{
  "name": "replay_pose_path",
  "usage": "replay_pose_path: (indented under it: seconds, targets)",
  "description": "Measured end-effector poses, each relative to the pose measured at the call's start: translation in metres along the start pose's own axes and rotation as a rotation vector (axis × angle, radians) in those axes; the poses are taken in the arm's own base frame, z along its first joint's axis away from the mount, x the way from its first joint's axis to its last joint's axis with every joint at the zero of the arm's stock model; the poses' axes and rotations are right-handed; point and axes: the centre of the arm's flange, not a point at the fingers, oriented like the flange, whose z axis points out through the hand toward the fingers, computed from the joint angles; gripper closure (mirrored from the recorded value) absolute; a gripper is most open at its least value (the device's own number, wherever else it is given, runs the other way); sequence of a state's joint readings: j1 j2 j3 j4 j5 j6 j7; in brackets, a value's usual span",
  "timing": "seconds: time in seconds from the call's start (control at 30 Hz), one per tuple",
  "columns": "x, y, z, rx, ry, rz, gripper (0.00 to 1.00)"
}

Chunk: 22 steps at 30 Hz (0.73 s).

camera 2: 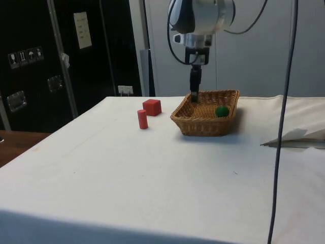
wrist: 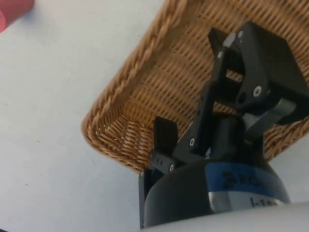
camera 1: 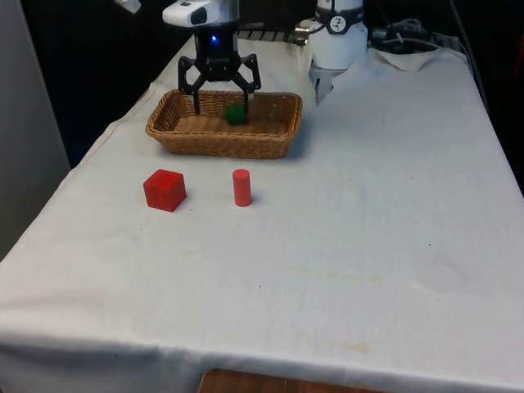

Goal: Pick up the object to the left of the cylinder and place it into the basket.

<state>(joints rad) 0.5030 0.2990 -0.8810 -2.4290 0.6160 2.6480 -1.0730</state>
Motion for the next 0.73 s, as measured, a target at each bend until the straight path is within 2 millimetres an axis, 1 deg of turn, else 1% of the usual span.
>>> replay_pose_path:
  seconds: [0.07, 0.13, 0.37, 0.43, 0.67, 0.73]
  targets:
    - [0.007, 0.002, -0.004, -0.002, 0.005, -0.004, 0.0]
    - [0.007, 0.002, -0.004, -0.002, 0.005, -0.004, 0.0]
    - [0.025, 0.007, -0.018, -0.007, 0.017, -0.009, 0.0]
    - [0.025, 0.007, -0.018, -0.007, 0.017, -0.009, 0.0]
    - [0.048, 0.011, -0.035, -0.013, 0.02, -0.017, 0.0]
    - [0.05, 0.011, -0.037, -0.014, 0.02, -0.018, 0.0]
